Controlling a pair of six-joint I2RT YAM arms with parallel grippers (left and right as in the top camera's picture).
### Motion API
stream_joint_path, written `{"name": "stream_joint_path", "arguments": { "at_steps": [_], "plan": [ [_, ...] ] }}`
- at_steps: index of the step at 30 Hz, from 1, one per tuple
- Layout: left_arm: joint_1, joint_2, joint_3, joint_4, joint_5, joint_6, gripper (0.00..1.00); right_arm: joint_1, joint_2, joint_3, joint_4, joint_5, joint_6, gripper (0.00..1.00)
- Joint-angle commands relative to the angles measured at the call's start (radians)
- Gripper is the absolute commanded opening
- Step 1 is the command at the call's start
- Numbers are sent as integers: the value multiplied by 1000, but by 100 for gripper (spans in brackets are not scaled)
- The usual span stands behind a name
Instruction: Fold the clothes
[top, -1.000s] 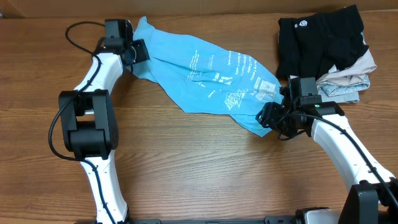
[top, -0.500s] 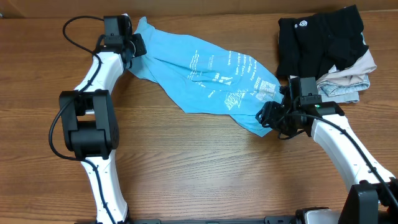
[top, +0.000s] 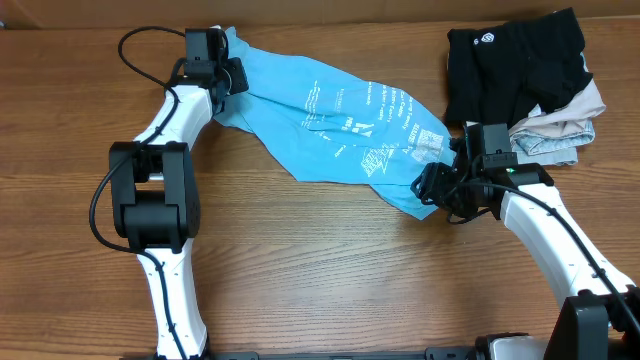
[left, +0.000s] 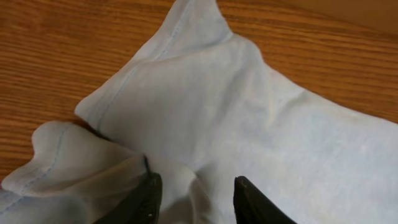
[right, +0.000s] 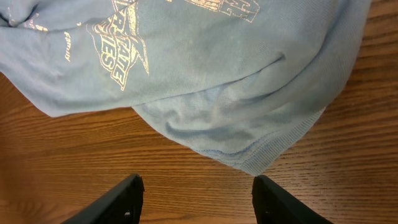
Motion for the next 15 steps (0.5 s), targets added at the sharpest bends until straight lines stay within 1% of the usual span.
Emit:
{"name": "stream_joint_path", "arguments": {
  "at_steps": [1, 9, 15],
  "plan": [
    [-2, 26, 12, -2, -29, 5, 42, 5, -3, 24, 12, 10, 5, 60],
    [-2, 26, -2, 6, -53, 5, 41, 5, -3, 24, 13, 11, 5, 60],
    [-2, 56, -3, 26, -70, -11, 34, 5, -3, 24, 13, 11, 5, 60]
  ]
}}
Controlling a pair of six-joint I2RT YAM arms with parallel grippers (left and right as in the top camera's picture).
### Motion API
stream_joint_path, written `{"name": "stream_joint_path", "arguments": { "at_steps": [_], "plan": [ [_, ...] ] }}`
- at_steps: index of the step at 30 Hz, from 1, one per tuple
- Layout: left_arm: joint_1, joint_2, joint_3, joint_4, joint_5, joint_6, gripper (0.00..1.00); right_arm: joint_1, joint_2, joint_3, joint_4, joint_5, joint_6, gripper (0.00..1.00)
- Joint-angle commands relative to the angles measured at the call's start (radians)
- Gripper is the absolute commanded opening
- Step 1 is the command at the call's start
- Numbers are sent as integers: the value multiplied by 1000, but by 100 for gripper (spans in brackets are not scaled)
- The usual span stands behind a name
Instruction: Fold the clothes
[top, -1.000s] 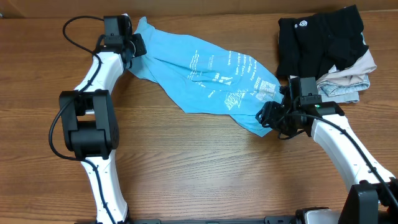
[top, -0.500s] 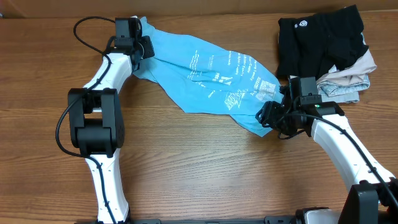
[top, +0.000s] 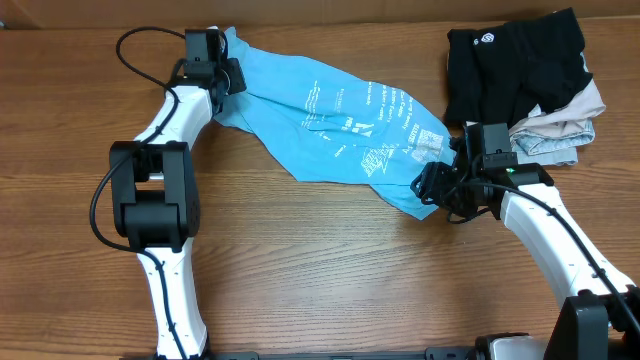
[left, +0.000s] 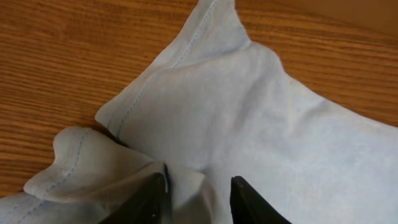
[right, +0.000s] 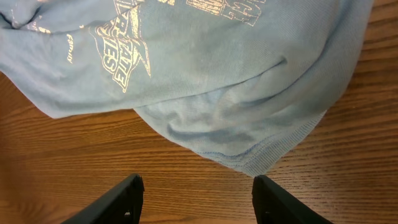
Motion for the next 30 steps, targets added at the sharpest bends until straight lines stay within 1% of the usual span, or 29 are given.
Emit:
{"name": "stream_joint_path", "arguments": {
  "at_steps": [1, 5, 7, 8, 10, 13, 16, 19, 21, 30],
  "plan": [
    [-2, 53, -3, 10, -20, -11, 31, 5, -3, 24, 6, 11, 5, 60],
    [-3, 70, -3, 14, -20, -21, 30, 5, -3, 24, 6, 11, 5, 60],
    [-3, 70, -3, 17, -20, -21, 27, 5, -3, 24, 6, 11, 5, 60],
    [-3, 70, -3, 22, -20, -21, 22, 5, -3, 24, 6, 11, 5, 60],
    [-3, 70, 2, 28, -14, -21, 4, 5, -3, 24, 9, 14, 5, 60],
    [-3, 65, 21, 23, 23, -21, 4, 5, -3, 24, 9, 18, 5, 60],
    [-3, 36, 41, -2, 25, -20, 4, 5, -3, 24, 8, 18, 5, 60],
    [0, -18, 63, -55, 23, 16, 4, 5, -3, 24, 4, 18, 5, 60],
    [5, -59, 77, -109, 21, 36, 4, 5, -3, 24, 2, 18, 5, 60],
    [40, -286, 93, -445, 21, 119, 4, 5, -3, 24, -36, -25, 6, 59]
  ]
}}
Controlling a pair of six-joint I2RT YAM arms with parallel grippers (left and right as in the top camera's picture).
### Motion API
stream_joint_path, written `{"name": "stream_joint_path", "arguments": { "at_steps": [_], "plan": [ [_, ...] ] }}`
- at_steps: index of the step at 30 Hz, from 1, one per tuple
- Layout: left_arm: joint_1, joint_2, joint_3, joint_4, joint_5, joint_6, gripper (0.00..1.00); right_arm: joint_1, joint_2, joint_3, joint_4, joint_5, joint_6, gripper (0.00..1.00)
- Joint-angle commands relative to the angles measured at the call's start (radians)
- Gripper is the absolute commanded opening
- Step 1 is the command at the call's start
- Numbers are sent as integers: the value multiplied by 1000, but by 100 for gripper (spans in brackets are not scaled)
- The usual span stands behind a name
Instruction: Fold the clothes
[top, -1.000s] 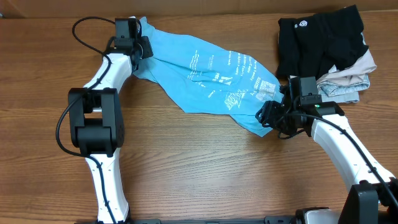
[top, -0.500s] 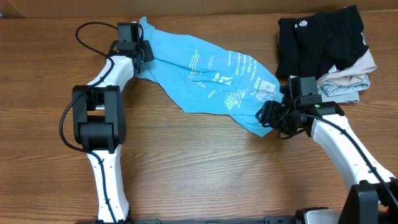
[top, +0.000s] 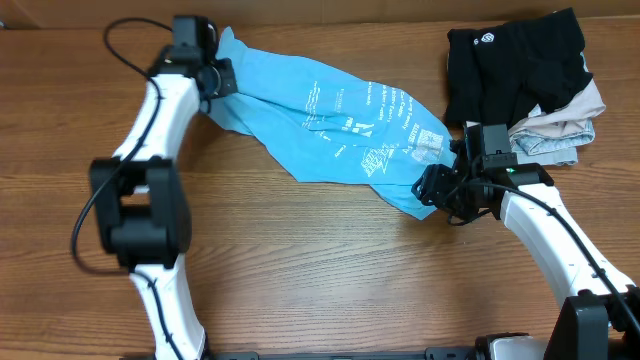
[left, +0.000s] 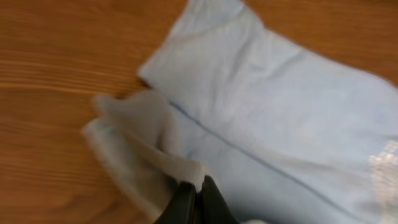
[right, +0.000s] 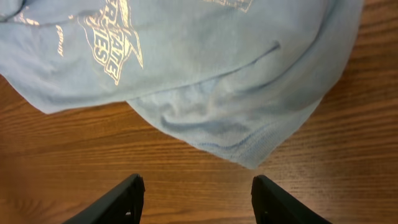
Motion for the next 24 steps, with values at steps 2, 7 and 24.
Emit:
{"name": "stream_joint_path", "arguments": {
  "at_steps": [2, 7, 24],
  "plan": [
    [22, -148, 37, -118, 3, 62, 4, 5, -3, 24, -15, -33, 6, 59],
    [22, -199, 37, -254, -24, 68, 4, 5, -3, 24, -61, -35, 6, 58],
    [23, -200, 36, -399, -146, 68, 4, 43, 4, -153, 84, 113, 96, 52]
  ]
}}
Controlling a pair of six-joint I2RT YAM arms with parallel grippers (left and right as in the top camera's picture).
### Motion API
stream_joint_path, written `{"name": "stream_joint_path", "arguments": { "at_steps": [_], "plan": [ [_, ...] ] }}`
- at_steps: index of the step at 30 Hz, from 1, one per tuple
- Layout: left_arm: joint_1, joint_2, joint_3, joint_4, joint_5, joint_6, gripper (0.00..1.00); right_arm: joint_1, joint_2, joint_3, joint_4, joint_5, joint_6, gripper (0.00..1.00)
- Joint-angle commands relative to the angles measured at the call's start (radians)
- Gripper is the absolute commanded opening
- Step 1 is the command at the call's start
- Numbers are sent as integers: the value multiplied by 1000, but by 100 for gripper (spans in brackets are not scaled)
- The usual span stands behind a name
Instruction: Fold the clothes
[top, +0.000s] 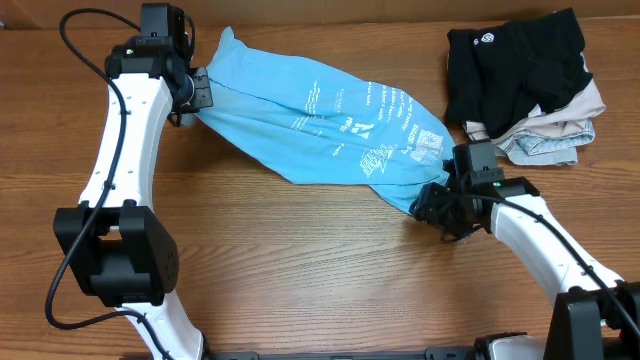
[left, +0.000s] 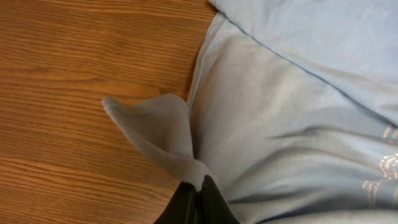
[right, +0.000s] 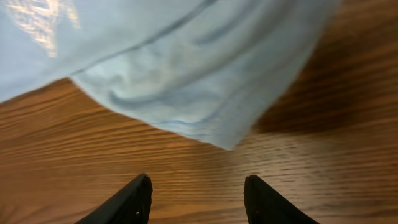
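A light blue T-shirt (top: 320, 125) with white print lies stretched slantwise across the table, from the far left toward the right. My left gripper (top: 197, 88) is shut on a pinched fold of the shirt's left end (left: 168, 134), just off the wood. My right gripper (top: 432, 207) stands open at the shirt's lower right corner (right: 214, 127), its fingers (right: 127, 202) over bare wood just short of the hem, nothing between them.
A pile of other clothes sits at the far right: black shorts (top: 515, 60) and a beige-and-pale garment (top: 555, 130) under them, close behind my right arm. The wooden table (top: 300, 270) spreads out in front of the shirt.
My left gripper, still shut on the shirt's left end, has moved left and slightly toward the front, pulling the cloth tauter. My right gripper has shifted a little left, still open at the hem.
My left gripper stood open over the shirt's far-left corner, a fold of cloth between its fingers. Then it was shut on that fold. Now it holds it farther left, the shirt drawn out. My right gripper stayed open by the lower right hem throughout.
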Motion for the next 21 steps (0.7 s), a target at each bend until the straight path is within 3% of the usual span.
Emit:
{"name": "stream_joint_path", "arguments": {
  "at_steps": [1, 21],
  "plan": [
    [3, -9, 12, 0, -29, 23, 4, 4, 2, -44, 35, 87, 45, 52],
    [4, -9, 12, 12, -37, 23, 4, 5, 132, -108, 266, 64, 52, 49]
  ]
}}
